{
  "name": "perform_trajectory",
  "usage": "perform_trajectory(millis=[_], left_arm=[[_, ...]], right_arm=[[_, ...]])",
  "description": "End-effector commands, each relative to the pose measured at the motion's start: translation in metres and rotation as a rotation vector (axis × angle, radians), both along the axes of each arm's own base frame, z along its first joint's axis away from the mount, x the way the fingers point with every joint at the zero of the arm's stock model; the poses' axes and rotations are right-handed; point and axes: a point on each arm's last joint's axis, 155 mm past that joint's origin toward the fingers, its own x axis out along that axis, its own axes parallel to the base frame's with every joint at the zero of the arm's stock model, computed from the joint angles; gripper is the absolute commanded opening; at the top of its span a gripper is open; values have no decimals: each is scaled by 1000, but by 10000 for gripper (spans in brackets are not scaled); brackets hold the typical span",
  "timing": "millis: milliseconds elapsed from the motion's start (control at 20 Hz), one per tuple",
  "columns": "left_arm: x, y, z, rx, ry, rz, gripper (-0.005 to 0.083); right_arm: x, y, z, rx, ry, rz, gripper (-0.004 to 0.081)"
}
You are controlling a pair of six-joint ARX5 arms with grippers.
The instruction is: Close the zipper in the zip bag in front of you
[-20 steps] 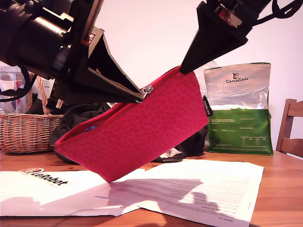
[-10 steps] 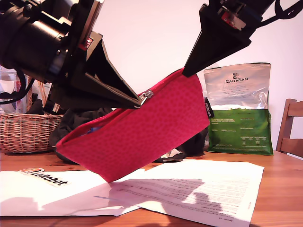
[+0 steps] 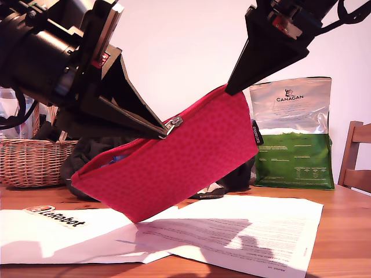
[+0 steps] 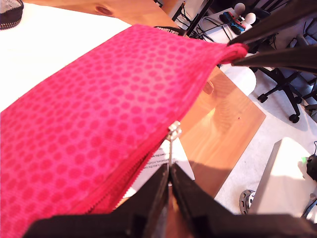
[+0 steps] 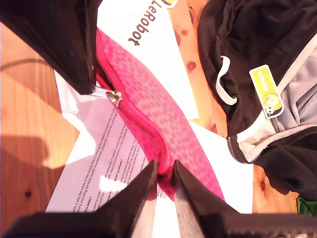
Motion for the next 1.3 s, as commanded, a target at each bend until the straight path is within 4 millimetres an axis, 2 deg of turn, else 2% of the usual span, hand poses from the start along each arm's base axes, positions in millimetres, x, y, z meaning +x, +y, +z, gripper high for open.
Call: perform_trajectory(millis=[0,1250], left_arm=[[-6,7,-16,40,32,-3,-24],[-13,19,-35,119,67,-16,-24]], right_arm=[[9,-3,15,22,-45,-31,-13],[8,-4,13,16,-39,-31,-13]])
